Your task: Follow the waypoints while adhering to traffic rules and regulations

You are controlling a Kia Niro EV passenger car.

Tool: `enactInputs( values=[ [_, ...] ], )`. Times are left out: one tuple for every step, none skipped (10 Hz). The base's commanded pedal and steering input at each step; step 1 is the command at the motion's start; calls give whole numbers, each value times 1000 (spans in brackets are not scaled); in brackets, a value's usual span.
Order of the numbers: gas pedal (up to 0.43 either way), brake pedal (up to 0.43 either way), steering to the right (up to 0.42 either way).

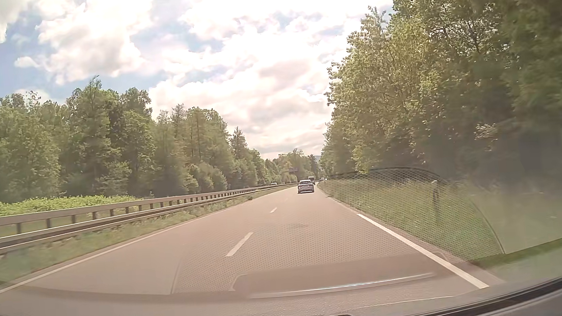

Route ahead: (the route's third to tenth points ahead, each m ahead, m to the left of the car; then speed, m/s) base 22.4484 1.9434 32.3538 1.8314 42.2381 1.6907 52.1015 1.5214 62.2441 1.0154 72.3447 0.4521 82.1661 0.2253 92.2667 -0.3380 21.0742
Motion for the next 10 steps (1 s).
enactInputs(
  values=[
    [248, 0, 3],
    [248, 0, 4],
    [248, 0, 5],
    [248, 0, 5],
    [248, 0, 5],
    [248, 0, 5],
    [248, 0, 5],
    [248, 0, 5],
    [248, 0, 5],
    [248, 0, 5]
  ],
)
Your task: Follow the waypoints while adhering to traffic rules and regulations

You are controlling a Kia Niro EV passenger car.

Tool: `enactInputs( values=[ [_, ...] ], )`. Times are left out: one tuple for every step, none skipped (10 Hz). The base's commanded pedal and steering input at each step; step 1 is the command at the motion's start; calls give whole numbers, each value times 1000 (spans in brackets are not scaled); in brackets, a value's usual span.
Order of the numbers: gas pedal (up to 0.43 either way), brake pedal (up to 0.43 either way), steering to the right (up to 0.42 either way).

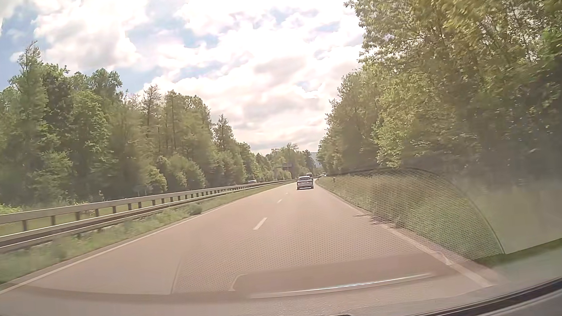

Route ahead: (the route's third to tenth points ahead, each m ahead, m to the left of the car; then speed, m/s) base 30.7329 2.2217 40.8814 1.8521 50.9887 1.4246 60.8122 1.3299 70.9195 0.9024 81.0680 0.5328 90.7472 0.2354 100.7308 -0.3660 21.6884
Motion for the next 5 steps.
enactInputs(
  values=[
    [248, 0, 5],
    [248, 0, 5],
    [248, 0, 5],
    [248, 0, 5],
    [248, 0, 5]
  ],
)
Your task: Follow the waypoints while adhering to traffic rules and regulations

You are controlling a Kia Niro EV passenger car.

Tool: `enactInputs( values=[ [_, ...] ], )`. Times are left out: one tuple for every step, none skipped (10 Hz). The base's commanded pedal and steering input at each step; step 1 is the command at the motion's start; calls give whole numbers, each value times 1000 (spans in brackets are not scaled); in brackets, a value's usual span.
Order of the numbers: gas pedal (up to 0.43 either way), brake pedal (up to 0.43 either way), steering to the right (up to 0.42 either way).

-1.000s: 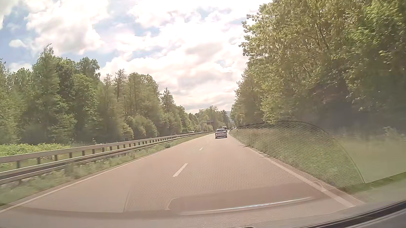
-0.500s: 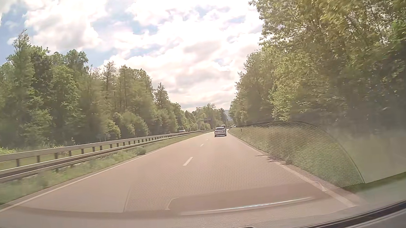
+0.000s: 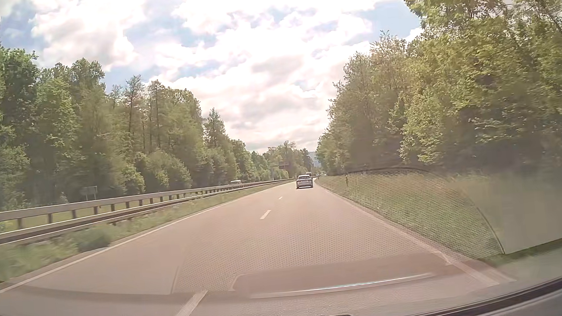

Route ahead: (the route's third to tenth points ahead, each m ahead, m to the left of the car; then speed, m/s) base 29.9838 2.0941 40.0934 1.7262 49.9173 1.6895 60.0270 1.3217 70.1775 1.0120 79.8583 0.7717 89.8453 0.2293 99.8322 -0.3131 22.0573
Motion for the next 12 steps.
enactInputs(
  values=[
    [248, 0, 5],
    [248, 0, 5],
    [248, 0, 5],
    [248, 0, 5],
    [248, 0, 4],
    [248, 0, 4],
    [248, 0, 4],
    [248, 0, 4],
    [248, 0, 4],
    [248, 0, 4],
    [248, 0, 4],
    [240, 0, 4]
  ],
)
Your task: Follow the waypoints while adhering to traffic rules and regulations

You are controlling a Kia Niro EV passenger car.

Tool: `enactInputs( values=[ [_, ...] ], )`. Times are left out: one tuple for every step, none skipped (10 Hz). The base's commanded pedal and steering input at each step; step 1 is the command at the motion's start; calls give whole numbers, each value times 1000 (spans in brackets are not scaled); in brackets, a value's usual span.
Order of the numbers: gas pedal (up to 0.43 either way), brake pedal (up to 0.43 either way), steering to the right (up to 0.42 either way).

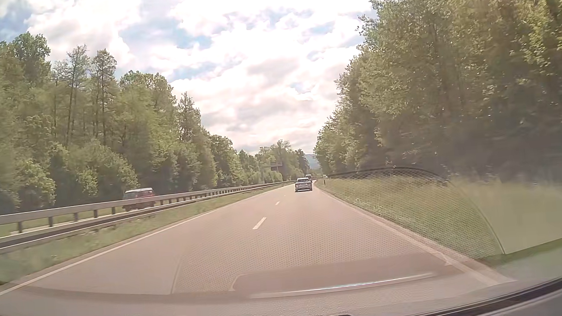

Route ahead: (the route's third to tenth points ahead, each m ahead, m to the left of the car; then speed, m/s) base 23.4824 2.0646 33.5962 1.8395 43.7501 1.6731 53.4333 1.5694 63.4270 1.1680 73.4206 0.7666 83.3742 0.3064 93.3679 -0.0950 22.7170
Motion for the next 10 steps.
enactInputs(
  values=[
    [209, 0, 4],
    [189, 0, 4],
    [177, 0, 4],
    [177, 0, 4],
    [177, 0, 4],
    [177, 0, 4],
    [177, 0, 5],
    [177, 0, 5],
    [169, 0, 5],
    [169, 0, 4]
  ],
)
